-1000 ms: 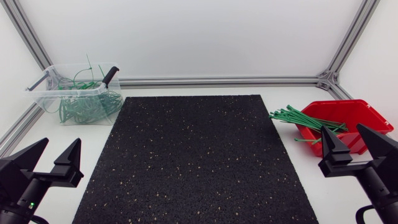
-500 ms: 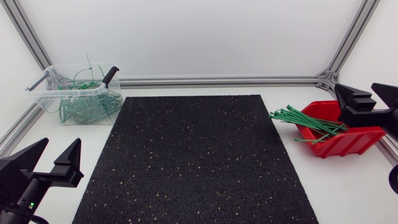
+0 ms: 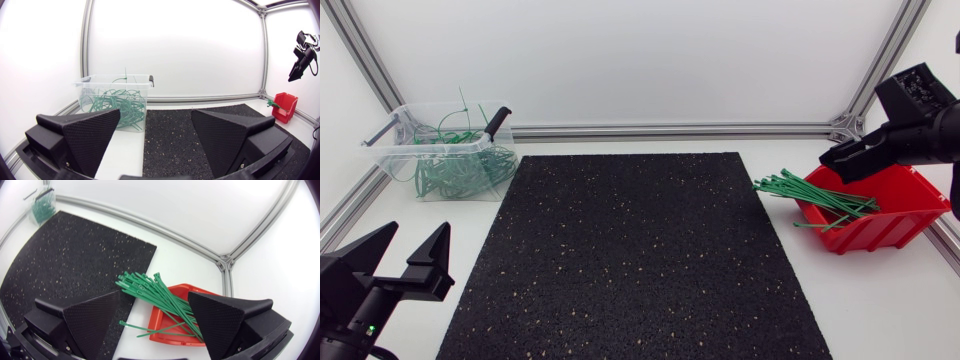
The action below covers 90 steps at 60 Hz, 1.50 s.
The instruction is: Take a green cable tie from the red box, thread the tail through the head to close it, then place it in the transparent bin on the left.
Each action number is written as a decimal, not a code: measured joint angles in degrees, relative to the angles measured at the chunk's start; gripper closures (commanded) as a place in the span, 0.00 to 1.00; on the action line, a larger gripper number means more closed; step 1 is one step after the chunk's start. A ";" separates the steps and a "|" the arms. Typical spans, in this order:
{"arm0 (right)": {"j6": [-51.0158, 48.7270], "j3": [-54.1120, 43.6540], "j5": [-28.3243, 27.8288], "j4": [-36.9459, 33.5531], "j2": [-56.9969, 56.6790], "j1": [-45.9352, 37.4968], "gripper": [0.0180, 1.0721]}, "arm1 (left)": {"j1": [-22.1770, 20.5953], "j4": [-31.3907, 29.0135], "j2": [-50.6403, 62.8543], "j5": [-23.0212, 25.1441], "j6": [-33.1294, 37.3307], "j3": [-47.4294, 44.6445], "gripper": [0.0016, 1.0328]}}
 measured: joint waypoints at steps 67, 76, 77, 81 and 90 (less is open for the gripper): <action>-57.99 8.46 1.55 -20.81 25.20 2.45 0.57 | 0.00 0.02 0.00 0.00 0.00 0.00 0.04; -58.21 7.23 2.10 -18.21 26.23 2.45 0.59 | 0.00 0.02 0.00 0.00 0.00 0.00 0.04; -58.21 7.19 2.23 -17.97 26.34 2.45 0.60 | 0.00 0.00 0.00 0.00 0.00 0.00 0.04; -58.23 6.86 2.69 -17.22 26.86 2.47 0.61 | 0.00 0.02 0.00 0.00 0.00 0.00 0.04; -58.21 5.68 3.37 -14.73 27.52 2.78 0.73 | 0.00 0.02 0.00 0.00 0.00 0.00 0.04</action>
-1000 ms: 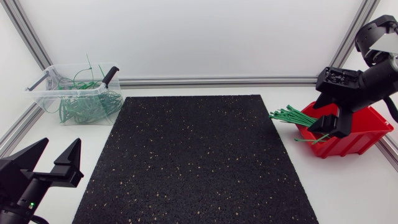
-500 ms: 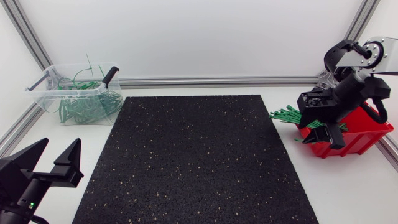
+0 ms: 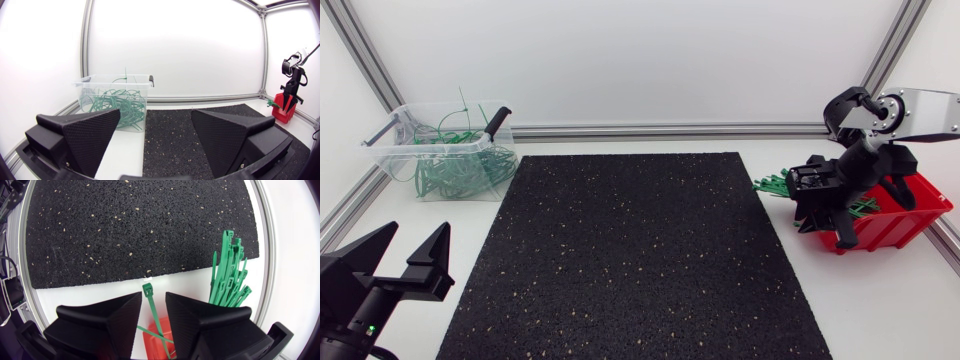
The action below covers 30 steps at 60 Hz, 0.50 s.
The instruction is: Take a green cable tie from the red box, thread the tail through the head to close it, then place it in the transparent bin on the left.
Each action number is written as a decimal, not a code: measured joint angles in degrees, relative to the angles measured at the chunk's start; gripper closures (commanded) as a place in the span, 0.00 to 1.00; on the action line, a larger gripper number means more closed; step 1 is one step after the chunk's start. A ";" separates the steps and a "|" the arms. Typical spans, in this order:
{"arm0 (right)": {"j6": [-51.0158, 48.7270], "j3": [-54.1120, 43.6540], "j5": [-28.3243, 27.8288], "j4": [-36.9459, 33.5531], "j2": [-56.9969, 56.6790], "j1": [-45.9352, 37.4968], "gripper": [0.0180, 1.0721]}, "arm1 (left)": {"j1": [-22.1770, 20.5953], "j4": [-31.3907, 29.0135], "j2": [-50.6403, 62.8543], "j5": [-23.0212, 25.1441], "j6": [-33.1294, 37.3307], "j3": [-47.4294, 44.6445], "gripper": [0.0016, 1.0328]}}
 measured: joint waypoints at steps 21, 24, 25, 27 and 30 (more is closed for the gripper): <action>0.07 -0.72 -0.15 -0.35 -0.09 0.74 0.91 | -0.02 0.00 0.00 0.00 0.00 0.00 0.04; 0.09 -0.35 -0.33 -1.18 -0.09 0.74 0.94 | -0.02 0.00 0.00 0.00 0.00 0.00 0.04; 0.09 -0.17 -0.33 -1.42 -0.13 0.74 0.94 | 0.00 0.00 0.00 0.00 0.00 0.00 0.04; 0.11 0.20 -0.37 -2.03 -0.35 0.76 0.94 | -0.02 0.00 0.00 0.00 0.00 0.00 0.04; 0.24 0.87 -0.42 -3.50 -0.98 0.94 0.94 | -0.02 0.00 0.00 0.00 0.00 0.00 0.04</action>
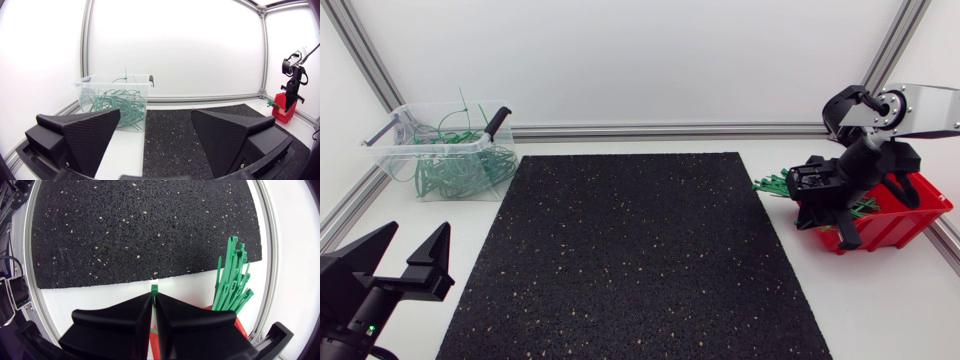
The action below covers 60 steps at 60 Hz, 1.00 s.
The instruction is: Take a green cable tie from the red box, thread the tail through the head to close it, then place it in the transparent bin on the left.
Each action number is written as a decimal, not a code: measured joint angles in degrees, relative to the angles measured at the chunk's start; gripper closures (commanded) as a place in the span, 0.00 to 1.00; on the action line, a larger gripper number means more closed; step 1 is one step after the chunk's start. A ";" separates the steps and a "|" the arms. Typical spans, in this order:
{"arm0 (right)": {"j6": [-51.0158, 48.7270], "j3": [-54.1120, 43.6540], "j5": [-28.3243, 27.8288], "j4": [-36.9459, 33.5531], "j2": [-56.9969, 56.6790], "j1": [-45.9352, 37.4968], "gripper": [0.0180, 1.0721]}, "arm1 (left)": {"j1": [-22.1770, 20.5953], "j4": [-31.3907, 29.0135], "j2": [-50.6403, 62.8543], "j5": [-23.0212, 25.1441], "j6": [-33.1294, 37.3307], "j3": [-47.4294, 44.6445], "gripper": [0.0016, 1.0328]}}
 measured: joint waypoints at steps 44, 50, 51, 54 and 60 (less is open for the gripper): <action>13.84 20.11 -17.25 -19.50 -13.35 12.66 0.95 | -0.35 0.33 -0.02 0.02 0.00 -0.04 0.04; 18.23 23.93 -18.62 -21.03 -13.57 15.58 0.95 | -0.13 0.42 -0.02 0.02 0.00 -0.04 0.04; 19.23 24.70 -18.97 -21.33 -13.57 16.26 0.95 | 0.02 0.42 -0.02 0.07 0.00 -0.04 0.04; 21.38 26.62 -20.00 -22.84 -13.57 17.81 0.95 | 0.50 0.42 -0.02 0.07 0.00 -0.04 0.04; 27.28 30.16 -23.23 -25.64 -13.33 20.46 0.95 | 1.11 0.44 -0.02 0.07 0.02 -0.04 0.04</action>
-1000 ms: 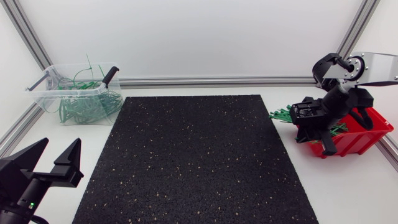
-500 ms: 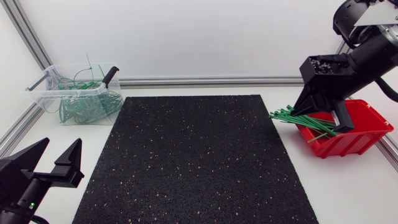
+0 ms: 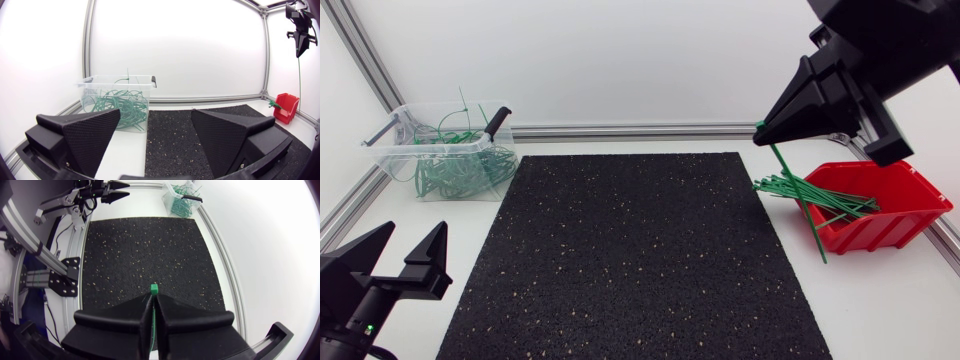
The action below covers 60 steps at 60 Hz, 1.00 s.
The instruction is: Take a green cable tie from the red box, thread the tail through the head to close it, then place it in the transparent bin on the left.
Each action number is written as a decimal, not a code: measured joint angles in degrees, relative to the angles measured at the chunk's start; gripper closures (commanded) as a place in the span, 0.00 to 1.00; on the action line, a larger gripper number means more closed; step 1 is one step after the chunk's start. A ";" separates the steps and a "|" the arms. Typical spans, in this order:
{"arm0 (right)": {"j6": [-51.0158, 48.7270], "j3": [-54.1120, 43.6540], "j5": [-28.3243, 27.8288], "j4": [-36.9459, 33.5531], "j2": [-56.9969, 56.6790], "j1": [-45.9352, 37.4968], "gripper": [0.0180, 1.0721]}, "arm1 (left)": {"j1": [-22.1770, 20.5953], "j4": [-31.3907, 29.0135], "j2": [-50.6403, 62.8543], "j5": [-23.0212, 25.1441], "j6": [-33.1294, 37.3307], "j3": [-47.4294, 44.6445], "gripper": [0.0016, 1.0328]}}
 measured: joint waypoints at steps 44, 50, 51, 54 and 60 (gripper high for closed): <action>28.61 1.29 -25.42 1.11 3.43 5.60 0.95 | -0.09 -2.21 4.76 0.17 1.14 4.24 0.11; 31.17 -0.11 -26.40 3.93 3.43 6.01 0.95 | -0.90 -4.02 7.23 0.20 1.31 6.38 0.11; 31.45 -0.31 -26.69 4.31 3.43 6.10 0.95 | -1.07 -4.20 7.56 0.20 1.31 6.64 0.11; 32.22 -1.14 -27.85 5.25 3.43 6.29 0.95 | -1.55 -4.83 8.44 0.17 1.29 7.63 0.11; 33.09 -2.89 -29.53 6.75 3.43 6.29 0.95 | -3.08 -7.30 10.29 0.22 1.29 10.10 0.11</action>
